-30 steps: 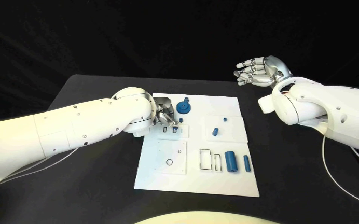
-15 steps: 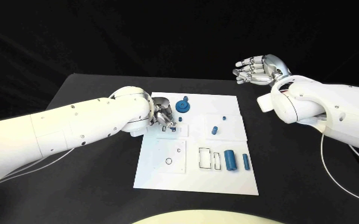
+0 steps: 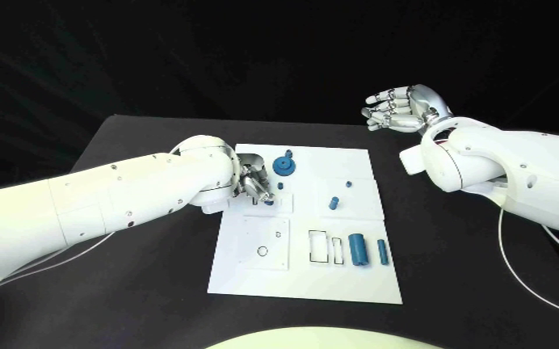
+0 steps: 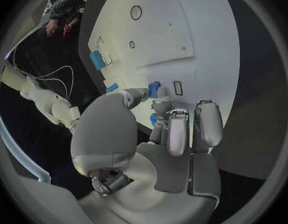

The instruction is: Assemble the parts on the task board

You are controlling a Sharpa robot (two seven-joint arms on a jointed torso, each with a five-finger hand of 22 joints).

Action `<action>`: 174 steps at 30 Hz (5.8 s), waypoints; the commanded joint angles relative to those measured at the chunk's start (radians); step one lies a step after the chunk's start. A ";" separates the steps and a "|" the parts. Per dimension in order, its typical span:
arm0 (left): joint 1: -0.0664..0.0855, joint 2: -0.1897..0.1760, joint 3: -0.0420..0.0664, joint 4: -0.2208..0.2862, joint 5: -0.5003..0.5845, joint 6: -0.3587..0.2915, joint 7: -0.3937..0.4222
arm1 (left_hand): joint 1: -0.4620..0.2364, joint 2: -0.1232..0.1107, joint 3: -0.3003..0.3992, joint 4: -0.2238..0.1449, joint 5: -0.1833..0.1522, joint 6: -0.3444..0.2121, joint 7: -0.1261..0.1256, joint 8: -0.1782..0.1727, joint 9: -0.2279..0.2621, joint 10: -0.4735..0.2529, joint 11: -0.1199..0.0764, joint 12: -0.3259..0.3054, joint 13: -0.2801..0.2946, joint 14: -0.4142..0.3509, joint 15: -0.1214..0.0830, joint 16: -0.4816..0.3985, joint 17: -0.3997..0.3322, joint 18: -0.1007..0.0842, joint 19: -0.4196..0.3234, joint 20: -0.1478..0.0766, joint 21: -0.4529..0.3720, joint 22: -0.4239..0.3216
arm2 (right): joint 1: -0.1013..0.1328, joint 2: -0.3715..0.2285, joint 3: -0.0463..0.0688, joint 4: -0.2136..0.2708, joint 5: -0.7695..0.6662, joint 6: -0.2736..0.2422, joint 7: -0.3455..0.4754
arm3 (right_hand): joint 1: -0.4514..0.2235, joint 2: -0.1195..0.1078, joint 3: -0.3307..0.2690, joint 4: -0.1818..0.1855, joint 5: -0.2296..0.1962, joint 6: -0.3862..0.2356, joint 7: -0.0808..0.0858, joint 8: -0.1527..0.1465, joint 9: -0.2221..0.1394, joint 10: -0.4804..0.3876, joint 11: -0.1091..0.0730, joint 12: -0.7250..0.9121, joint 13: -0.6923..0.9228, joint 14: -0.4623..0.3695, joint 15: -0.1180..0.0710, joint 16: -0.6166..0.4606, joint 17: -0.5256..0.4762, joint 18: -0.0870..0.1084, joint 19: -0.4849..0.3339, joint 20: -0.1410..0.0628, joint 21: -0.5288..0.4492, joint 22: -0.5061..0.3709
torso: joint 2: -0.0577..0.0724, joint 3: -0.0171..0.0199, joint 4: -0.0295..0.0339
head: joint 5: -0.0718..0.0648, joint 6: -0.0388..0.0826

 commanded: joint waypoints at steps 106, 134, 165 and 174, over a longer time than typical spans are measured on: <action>0.002 0.024 0.025 -0.076 0.087 0.069 -0.007 | -0.198 0.019 -0.257 0.035 -0.051 0.066 -0.029 -0.027 0.011 0.036 -0.019 0.007 0.036 0.087 -0.023 0.006 0.203 -0.030 0.042 -0.016 0.015 0.049 | -0.001 -0.007 -0.001 0.005 -0.020 -0.002 0.012 | -0.033 -0.008 0.007 -0.012 -0.001 0.009 0.060 -0.009 -0.022 -0.007 0.012 -0.045 -0.010 -0.030 0.022 -0.069 -0.058 0.011 -0.046 0.020 -0.005 -0.080 | 0.000 0.0008 -0.0002 | -0.010 0.000; 0.094 0.090 0.081 -0.305 0.081 0.159 0.000 | -0.122 0.056 -0.329 0.035 -0.044 -0.064 0.034 -0.142 -0.036 -0.045 0.035 -0.055 -0.060 0.072 0.022 -0.018 0.158 -0.013 -0.014 0.018 -0.027 -0.028 | -0.003 -0.003 -0.001 -0.002 -0.022 0.004 0.012 | -0.034 -0.007 0.006 -0.012 -0.002 0.009 0.061 -0.010 -0.023 -0.006 0.013 -0.048 -0.010 -0.030 0.022 -0.071 -0.061 0.011 -0.047 0.021 -0.004 -0.083 | 0.000 0.0010 0.0043 | -0.003 0.014; 0.047 0.186 0.059 -0.461 0.147 0.167 0.006 | -0.131 0.070 -0.341 0.036 -0.046 -0.051 0.034 -0.140 -0.036 -0.041 0.036 -0.046 -0.053 0.075 0.025 -0.014 0.165 -0.014 -0.009 0.022 -0.024 -0.021 | -0.005 0.011 -0.001 -0.006 -0.022 0.014 0.011 | -0.031 -0.002 0.012 -0.017 0.025 0.009 0.061 -0.011 -0.027 -0.002 0.013 -0.058 -0.010 -0.025 0.023 -0.079 -0.070 0.012 -0.048 0.022 -0.002 -0.096 | 0.012 -0.0006 -0.0020 | 0.002 0.013; 0.047 0.186 0.059 -0.464 0.155 0.159 0.005 | -0.113 0.088 -0.341 0.033 -0.042 -0.038 0.030 -0.133 -0.034 -0.038 0.032 -0.039 -0.048 0.076 0.022 -0.012 0.168 -0.014 -0.006 0.023 -0.022 -0.017 | -0.006 0.012 -0.001 -0.007 -0.022 0.015 0.010 | -0.031 -0.002 0.012 -0.017 0.025 0.009 0.061 -0.011 -0.027 -0.002 0.013 -0.058 -0.010 -0.025 0.023 -0.079 -0.070 0.012 -0.048 0.022 -0.002 -0.096 | 0.012 -0.0016 -0.0021 | 0.000 0.012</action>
